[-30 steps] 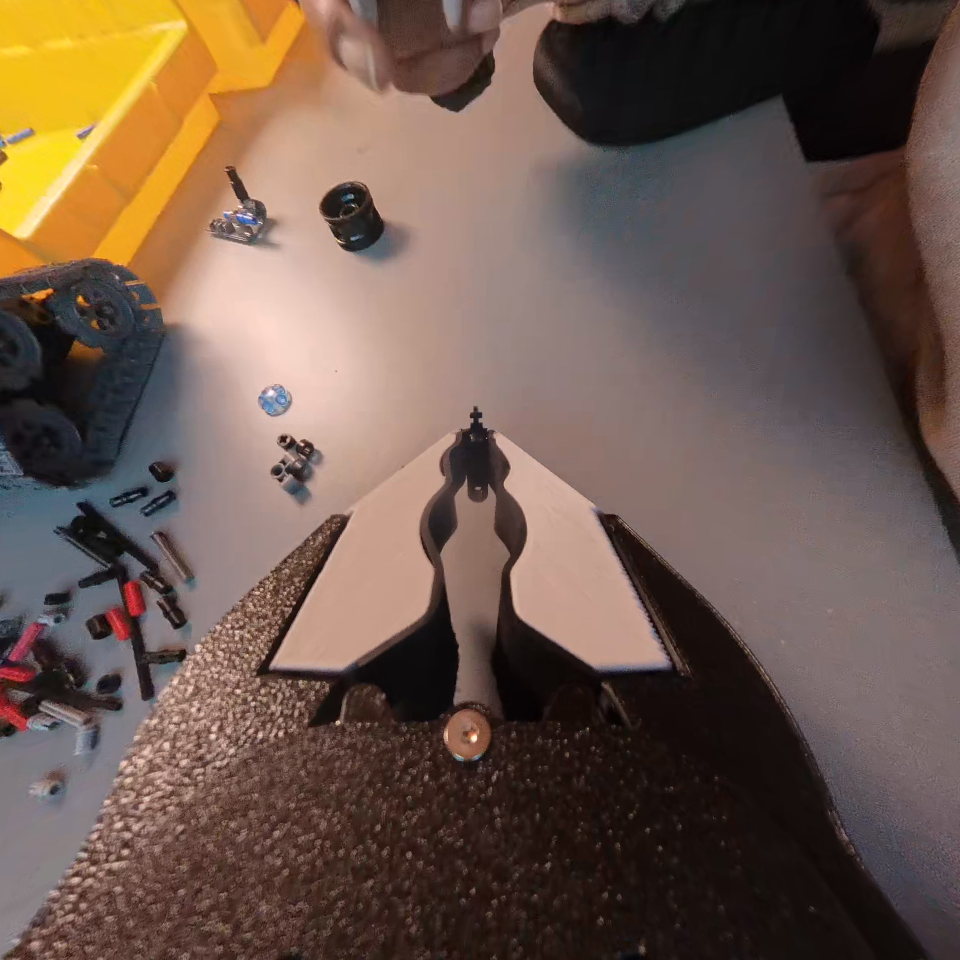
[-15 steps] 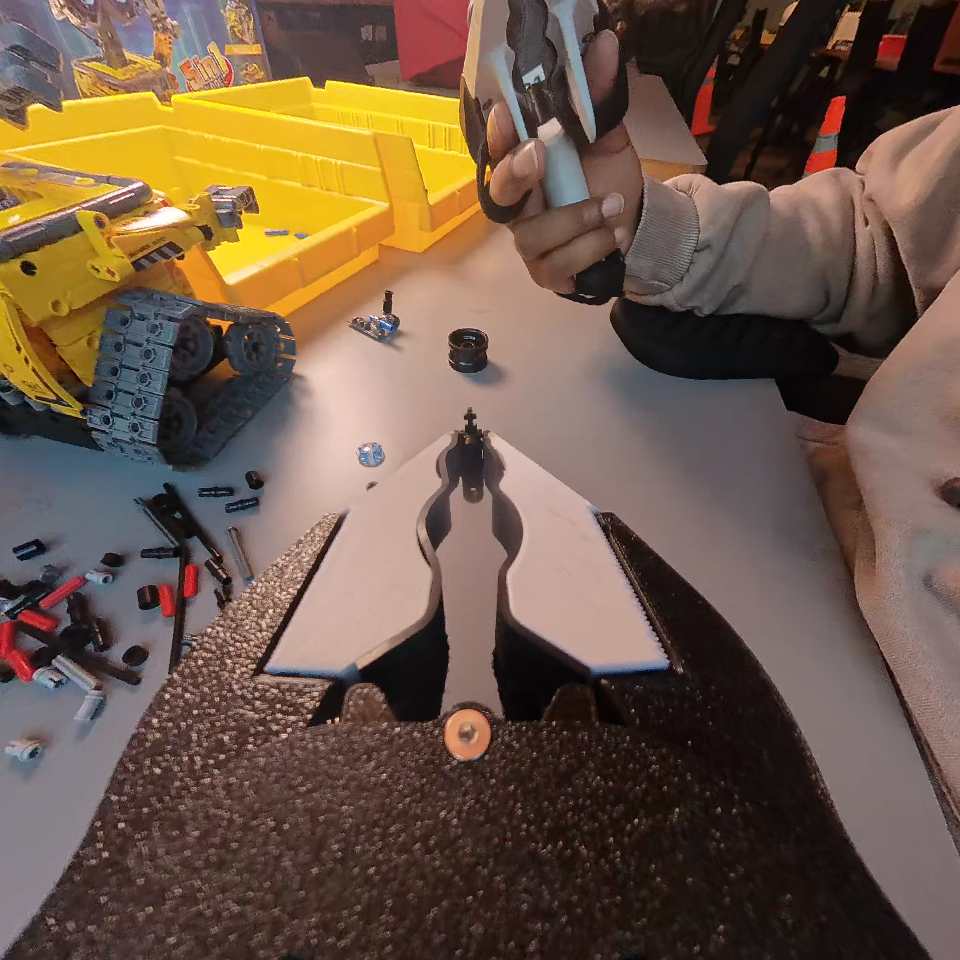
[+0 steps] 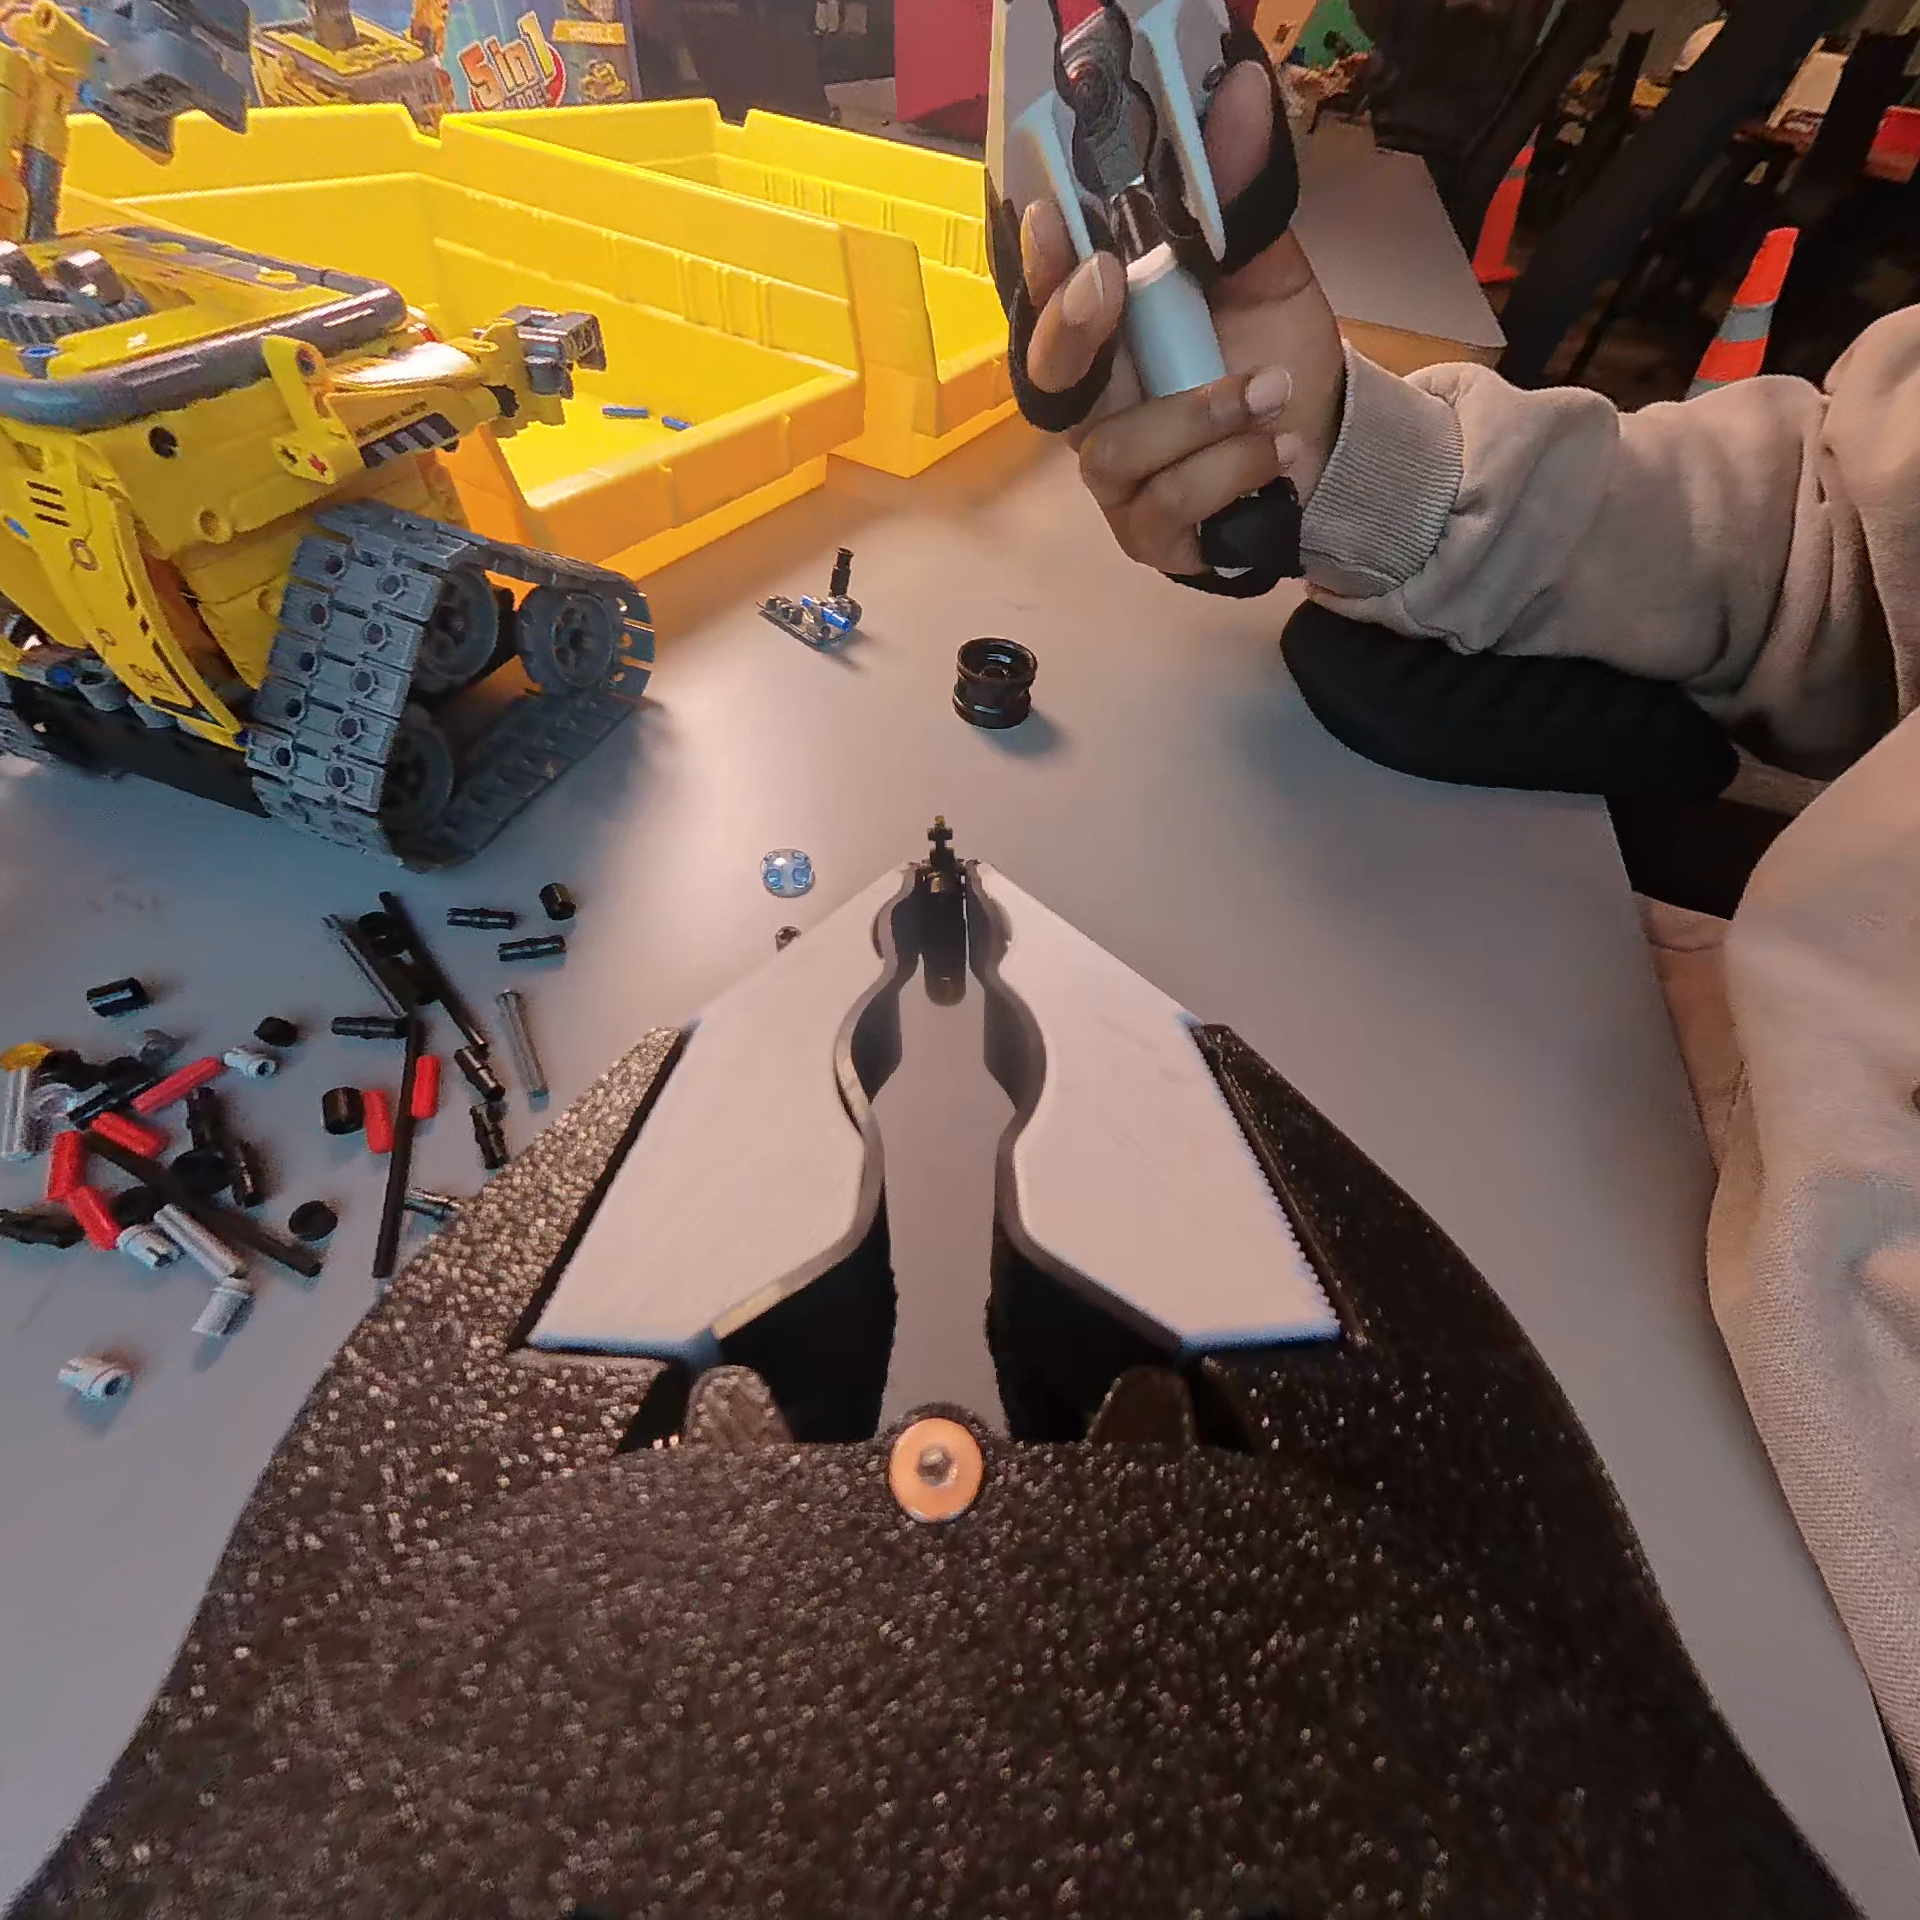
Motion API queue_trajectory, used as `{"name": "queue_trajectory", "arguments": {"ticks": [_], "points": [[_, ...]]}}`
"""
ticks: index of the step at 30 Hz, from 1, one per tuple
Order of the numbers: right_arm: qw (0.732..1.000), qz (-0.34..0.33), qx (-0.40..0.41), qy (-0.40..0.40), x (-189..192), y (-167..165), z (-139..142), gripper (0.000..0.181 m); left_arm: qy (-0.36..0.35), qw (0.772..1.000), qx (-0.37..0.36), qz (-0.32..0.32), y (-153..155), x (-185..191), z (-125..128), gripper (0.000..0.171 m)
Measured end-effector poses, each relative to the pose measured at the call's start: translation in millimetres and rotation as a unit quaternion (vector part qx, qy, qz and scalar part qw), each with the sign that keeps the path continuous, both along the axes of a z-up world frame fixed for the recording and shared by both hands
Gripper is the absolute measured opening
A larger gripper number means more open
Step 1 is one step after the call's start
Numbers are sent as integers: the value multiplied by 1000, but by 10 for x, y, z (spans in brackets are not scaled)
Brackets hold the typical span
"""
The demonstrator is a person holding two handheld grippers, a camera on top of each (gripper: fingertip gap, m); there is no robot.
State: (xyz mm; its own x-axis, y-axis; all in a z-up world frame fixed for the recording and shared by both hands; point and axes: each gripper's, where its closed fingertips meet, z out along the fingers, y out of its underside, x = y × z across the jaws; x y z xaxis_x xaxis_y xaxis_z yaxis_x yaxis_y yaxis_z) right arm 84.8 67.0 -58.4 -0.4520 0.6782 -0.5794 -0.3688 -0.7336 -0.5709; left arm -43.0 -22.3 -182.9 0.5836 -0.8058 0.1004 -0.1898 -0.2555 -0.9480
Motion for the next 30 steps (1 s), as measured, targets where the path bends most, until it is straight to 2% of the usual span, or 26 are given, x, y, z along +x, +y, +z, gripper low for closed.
{"name": "queue_trajectory", "arguments": {"ticks": [1,4,7,10,14,17,20,22,25,27,30], "points": [[1000,-14,5,-13,-14,31,-29,6,1,1000,0,5,9,-14,4,8],[994,-82,34,-67,-35,177,-119,6,-1,1000,4,13,20,-44,34,7],[963,-200,82,-162,14,457,-279,6,3,1000,7,22,41,-77,31,8],[900,-311,139,-272,155,753,-451,5,5,1000,4,27,61,-93,9,8],[787,-417,215,-401,380,1107,-570,5,9,999,-6,32,90,-100,-50,7],[736,-426,242,-467,426,1325,-539,6,15,999,-10,31,95,-88,-84,8],[707,-401,240,-531,340,1577,-628,6,21,999,-8,30,92,-77,-99,8],[683,-402,230,-565,210,1802,-757,5,22,999,-8,30,99,-78,-106,7],[624,-401,221,-633,39,2145,-1028,5,20,999,-13,37,132,-98,-112,8],[605,-388,219,-660,-74,2319,-1116,5,15,999,-14,43,152,-123,-102,8],[603,-386,184,-674,-103,2635,-1163,5,6,999,-16,49,171,-151,-85,8]]}}
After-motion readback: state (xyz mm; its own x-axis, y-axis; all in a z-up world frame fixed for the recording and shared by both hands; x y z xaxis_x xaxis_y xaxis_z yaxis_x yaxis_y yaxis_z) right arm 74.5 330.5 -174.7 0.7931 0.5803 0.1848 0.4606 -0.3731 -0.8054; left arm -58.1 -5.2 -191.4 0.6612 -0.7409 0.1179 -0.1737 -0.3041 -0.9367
